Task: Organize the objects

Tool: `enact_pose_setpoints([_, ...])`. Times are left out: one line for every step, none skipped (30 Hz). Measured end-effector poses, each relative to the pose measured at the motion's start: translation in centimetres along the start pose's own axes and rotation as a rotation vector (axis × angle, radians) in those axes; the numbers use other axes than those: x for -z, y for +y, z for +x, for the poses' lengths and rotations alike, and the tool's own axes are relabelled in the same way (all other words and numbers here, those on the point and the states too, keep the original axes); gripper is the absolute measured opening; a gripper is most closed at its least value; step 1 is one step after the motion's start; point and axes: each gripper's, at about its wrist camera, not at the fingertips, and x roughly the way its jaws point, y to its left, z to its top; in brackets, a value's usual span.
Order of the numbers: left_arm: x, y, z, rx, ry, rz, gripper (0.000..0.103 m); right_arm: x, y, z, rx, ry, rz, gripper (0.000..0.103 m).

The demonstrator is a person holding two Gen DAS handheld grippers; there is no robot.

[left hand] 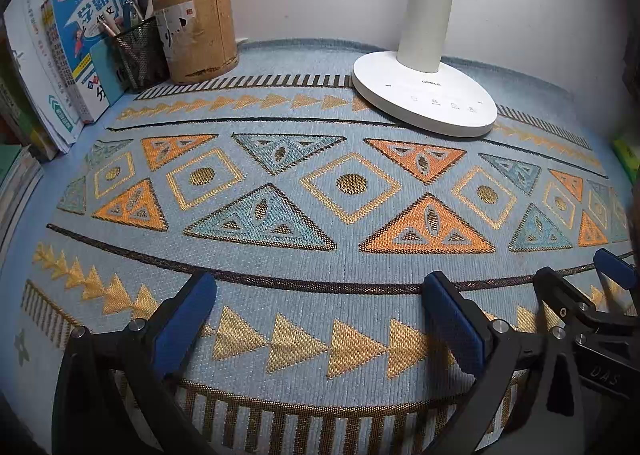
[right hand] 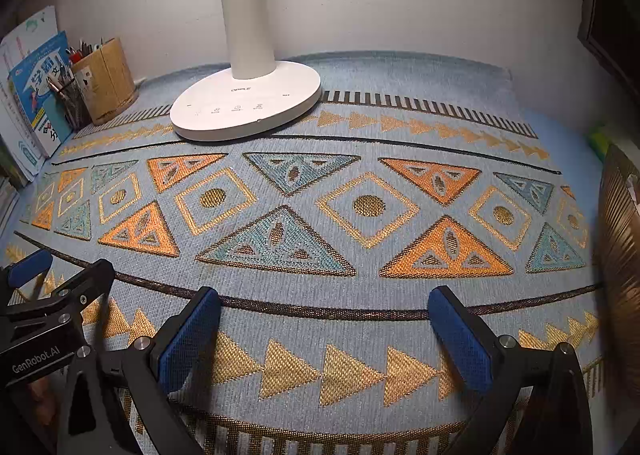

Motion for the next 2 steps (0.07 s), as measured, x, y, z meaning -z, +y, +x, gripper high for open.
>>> enact_pose_setpoints([0.01,-0.03,0.00,-0.001,0.000,0.000,0.103,0.00,0.01,-0.01,0.000,0.000,0.000,0.103])
enact_pose_setpoints([0.01,-0.03,0.01,-0.001,0.000,0.001,0.103,0.00,0.00,0.00,0.000,0.000,0.000,0.103])
